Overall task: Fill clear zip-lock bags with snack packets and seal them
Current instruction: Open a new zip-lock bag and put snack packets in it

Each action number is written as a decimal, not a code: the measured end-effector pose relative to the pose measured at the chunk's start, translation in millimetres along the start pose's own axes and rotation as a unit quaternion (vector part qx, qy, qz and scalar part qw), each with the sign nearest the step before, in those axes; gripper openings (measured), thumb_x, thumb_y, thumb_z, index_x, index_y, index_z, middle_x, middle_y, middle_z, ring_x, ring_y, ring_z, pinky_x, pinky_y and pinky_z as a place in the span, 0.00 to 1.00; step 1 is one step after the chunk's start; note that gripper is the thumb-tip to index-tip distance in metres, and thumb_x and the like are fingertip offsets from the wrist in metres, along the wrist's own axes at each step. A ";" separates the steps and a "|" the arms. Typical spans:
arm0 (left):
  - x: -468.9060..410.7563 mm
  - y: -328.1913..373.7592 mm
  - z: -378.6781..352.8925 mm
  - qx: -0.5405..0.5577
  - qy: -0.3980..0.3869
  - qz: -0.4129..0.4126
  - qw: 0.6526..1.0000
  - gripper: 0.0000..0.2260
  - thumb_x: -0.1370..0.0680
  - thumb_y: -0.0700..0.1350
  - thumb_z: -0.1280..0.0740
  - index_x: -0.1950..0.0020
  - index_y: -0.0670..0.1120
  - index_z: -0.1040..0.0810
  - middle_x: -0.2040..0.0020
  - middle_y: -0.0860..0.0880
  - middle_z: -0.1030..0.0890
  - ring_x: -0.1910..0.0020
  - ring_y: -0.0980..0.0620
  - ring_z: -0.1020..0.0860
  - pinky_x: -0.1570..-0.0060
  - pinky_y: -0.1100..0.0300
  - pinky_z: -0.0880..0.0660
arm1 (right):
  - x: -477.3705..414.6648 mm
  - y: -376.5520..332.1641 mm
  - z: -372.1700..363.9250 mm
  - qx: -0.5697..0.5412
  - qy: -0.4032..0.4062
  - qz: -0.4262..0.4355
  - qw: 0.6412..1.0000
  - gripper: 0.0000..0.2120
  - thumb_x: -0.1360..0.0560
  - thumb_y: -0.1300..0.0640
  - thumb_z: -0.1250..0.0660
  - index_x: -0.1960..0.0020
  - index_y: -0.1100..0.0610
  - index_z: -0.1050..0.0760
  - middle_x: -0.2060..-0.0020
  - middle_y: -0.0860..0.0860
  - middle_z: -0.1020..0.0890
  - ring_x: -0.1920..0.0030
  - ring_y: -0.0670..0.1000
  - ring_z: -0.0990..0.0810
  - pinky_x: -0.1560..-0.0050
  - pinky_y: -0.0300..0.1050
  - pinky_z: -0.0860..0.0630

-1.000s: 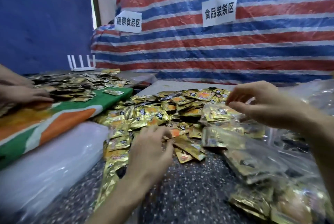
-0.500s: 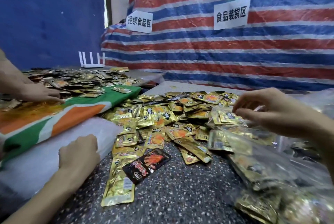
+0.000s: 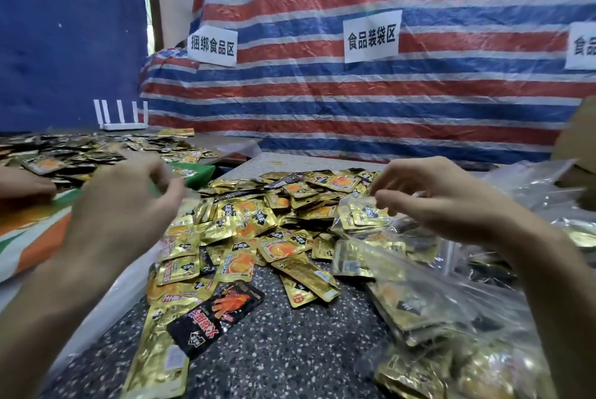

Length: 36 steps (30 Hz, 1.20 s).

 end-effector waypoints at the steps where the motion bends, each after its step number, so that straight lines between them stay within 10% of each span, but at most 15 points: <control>1: -2.1 25.4 4.6 0.040 0.014 -0.048 0.998 0.13 0.25 0.47 0.30 0.67 0.52 0.28 0.68 0.53 0.22 0.69 0.53 0.24 0.67 0.56 0.27 | -0.1 -0.8 0.4 -0.020 0.004 -0.001 1.000 0.08 0.23 0.48 0.34 0.47 0.50 0.21 0.57 0.46 0.16 0.56 0.42 0.18 0.54 0.43 0.20; 7: -9.4 125.7 -1.2 0.259 -0.047 -0.152 0.953 0.11 0.27 0.45 0.27 0.67 0.44 0.25 0.64 0.50 0.18 0.67 0.55 0.20 0.67 0.60 0.23 | 1.3 2.8 4.5 -0.172 0.029 -0.021 0.984 0.25 0.26 0.33 0.39 0.37 0.49 0.28 0.54 0.48 0.15 0.55 0.48 0.15 0.57 0.44 0.20; 12: -22.0 155.4 -23.4 0.472 -0.219 -0.177 0.836 0.12 0.29 0.39 0.25 0.67 0.38 0.25 0.45 0.51 0.16 0.53 0.51 0.16 0.61 0.58 0.18 | 1.6 10.5 13.4 -0.154 0.107 -0.021 0.982 0.39 0.31 0.36 0.32 0.24 0.37 0.44 0.34 0.41 0.28 0.41 0.40 0.23 0.50 0.39 0.23; 18: -38.9 151.6 -55.3 0.619 -0.294 -0.174 0.708 0.11 0.34 0.32 0.29 0.71 0.42 0.29 0.48 0.43 0.15 0.61 0.42 0.16 0.67 0.57 0.21 | 12.0 18.7 30.2 -0.217 0.056 -0.064 0.972 0.32 0.33 0.39 0.29 0.32 0.51 0.26 0.42 0.47 0.16 0.44 0.47 0.17 0.37 0.57 0.23; 22: -47.2 140.2 -82.7 0.628 -0.316 -0.124 0.701 0.08 0.34 0.34 0.28 0.68 0.42 0.26 0.53 0.39 0.16 0.67 0.45 0.19 0.69 0.60 0.23 | 14.1 19.5 30.9 -0.269 -0.009 -0.071 0.960 0.08 0.26 0.55 0.28 0.52 0.60 0.16 0.61 0.55 0.15 0.61 0.55 0.17 0.54 0.55 0.22; 33: -40.8 130.3 -115.6 0.389 -0.475 -0.103 0.783 0.10 0.23 0.37 0.30 0.58 0.29 0.23 0.64 0.49 0.16 0.66 0.53 0.20 0.65 0.65 0.26 | 15.6 9.3 22.6 -0.363 -0.159 -0.153 0.905 0.11 0.28 0.55 0.30 0.55 0.64 0.15 0.67 0.56 0.19 0.70 0.49 0.21 0.77 0.38 0.27; 36: -37.2 130.4 -113.6 0.264 -0.488 -0.129 0.822 0.13 0.26 0.54 0.27 0.53 0.44 0.17 0.57 0.52 0.15 0.58 0.55 0.19 0.57 0.60 0.23 | 15.2 3.9 18.1 -0.343 -0.158 -0.173 0.910 0.12 0.31 0.55 0.25 0.56 0.65 0.16 0.70 0.54 0.20 0.75 0.46 0.23 0.78 0.35 0.28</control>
Point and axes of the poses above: each hand's wrist, its own x-axis away from the middle knuckle, its own z-axis out of the back of the hand, y = z × x, the point moved 2 cm from there along -x, towards the middle knuckle
